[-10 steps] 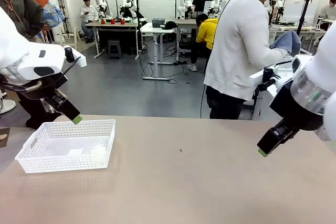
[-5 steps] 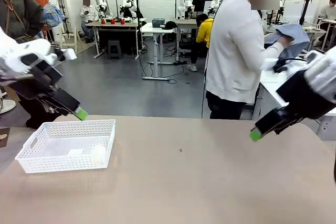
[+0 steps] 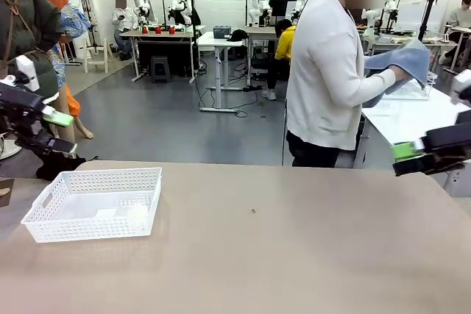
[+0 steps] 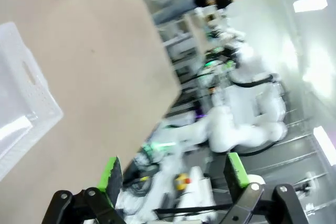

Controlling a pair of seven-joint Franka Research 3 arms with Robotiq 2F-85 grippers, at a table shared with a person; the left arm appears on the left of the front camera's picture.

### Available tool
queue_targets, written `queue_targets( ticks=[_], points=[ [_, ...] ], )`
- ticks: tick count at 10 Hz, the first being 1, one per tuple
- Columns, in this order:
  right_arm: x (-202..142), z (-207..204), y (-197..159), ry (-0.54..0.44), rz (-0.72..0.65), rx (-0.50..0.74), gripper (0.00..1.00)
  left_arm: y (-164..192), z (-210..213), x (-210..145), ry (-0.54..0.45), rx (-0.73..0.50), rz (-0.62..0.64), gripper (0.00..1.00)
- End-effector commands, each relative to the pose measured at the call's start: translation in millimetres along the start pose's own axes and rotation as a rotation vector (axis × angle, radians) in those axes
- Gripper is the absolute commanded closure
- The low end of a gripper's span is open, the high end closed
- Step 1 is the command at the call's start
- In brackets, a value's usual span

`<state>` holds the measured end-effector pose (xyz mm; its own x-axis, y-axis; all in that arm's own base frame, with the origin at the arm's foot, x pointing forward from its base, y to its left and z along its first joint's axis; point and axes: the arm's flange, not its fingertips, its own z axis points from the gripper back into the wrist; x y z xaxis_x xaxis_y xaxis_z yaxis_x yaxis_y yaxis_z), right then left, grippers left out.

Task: Clean and organize the cups into the basket.
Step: Pick up the Organizing basket and move it to the center of the table, then pick up the Reusable plastic cup from the right side of the table and place it inside the Organizing basket.

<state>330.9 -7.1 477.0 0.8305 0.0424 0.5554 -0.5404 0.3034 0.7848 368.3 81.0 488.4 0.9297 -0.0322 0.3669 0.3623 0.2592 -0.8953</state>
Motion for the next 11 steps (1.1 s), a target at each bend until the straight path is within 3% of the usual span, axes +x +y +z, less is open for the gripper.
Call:
queue_targets(
  ticks=[1, 4, 7, 10, 11],
  points=[
    [-51.2, 23.1, -42.7, -0.191, -0.353, 0.289, 0.00, 41.4, 30.8, 2.0, -0.150, -0.231, 0.374, 0.00],
    [-89.2, 84.7, -42.5, -0.254, -0.401, 0.201, 0.00, 73.3, 86.0, -37.9, -0.237, -0.159, 0.367, 0.00],
    [-120.6, 137.7, -22.0, -0.308, -0.417, 0.053, 0.00, 72.0, 142.3, -78.2, -0.348, -0.027, 0.367, 0.00],
    [-136.6, 168.6, -1.6, -0.341, -0.421, -0.037, 0.00, 70.8, 169.7, -101.4, -0.401, 0.060, 0.387, 0.00],
    [-135.1, 165.6, -3.5, -0.334, -0.403, -0.042, 0.00, 72.9, 167.4, -92.6, -0.390, -0.019, 0.384, 0.00]
  ],
)
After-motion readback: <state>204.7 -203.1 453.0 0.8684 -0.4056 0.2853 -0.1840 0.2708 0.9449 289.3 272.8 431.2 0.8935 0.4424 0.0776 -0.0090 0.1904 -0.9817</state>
